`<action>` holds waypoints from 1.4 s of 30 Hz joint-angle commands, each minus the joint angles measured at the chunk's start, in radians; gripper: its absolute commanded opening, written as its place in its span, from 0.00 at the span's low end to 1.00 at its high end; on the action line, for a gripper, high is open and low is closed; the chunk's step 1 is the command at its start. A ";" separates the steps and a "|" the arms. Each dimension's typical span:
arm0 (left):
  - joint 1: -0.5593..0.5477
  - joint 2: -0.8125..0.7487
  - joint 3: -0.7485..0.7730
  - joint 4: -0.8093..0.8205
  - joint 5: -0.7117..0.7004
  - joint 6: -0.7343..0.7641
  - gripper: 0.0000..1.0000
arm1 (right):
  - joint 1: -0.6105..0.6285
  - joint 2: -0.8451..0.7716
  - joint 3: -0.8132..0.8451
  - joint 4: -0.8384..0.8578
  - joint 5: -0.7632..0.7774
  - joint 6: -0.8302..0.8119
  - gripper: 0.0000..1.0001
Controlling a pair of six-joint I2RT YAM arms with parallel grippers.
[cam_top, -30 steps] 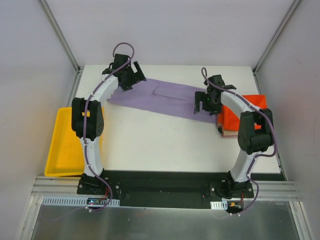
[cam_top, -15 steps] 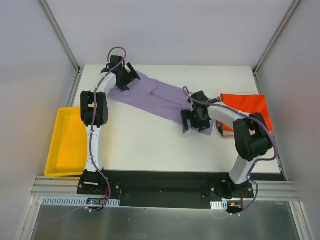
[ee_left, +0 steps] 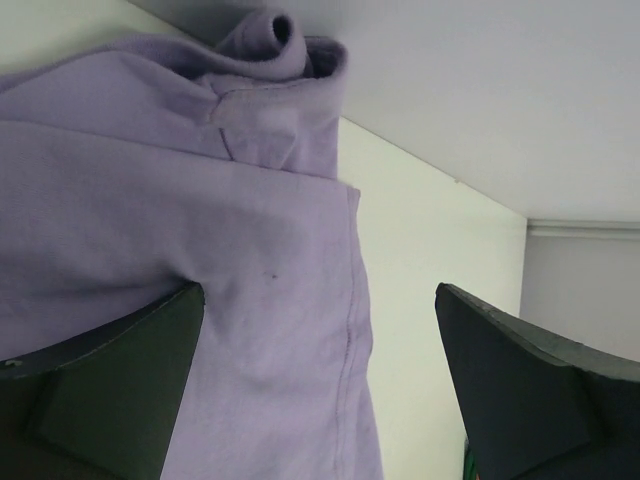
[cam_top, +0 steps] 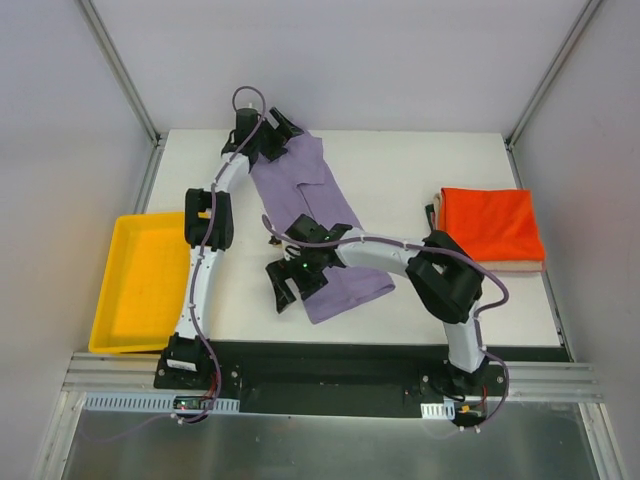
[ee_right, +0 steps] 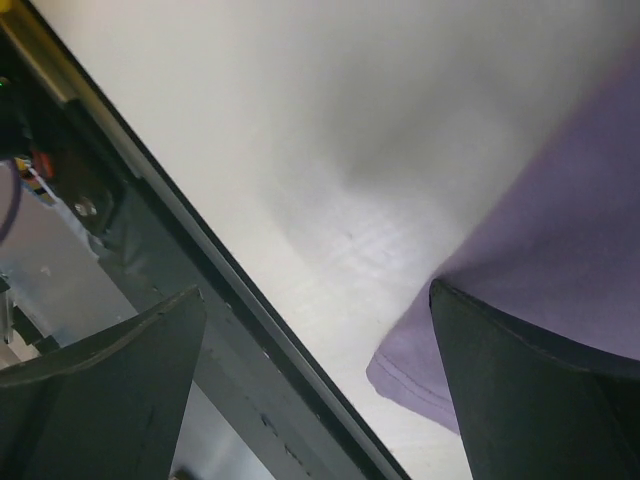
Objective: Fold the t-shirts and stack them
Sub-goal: Rotate the tshirt 75 degrees
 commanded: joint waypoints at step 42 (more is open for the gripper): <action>-0.742 -1.464 -1.716 -0.319 -0.383 0.126 0.86 | -0.418 -0.918 -0.753 0.080 0.402 0.213 0.96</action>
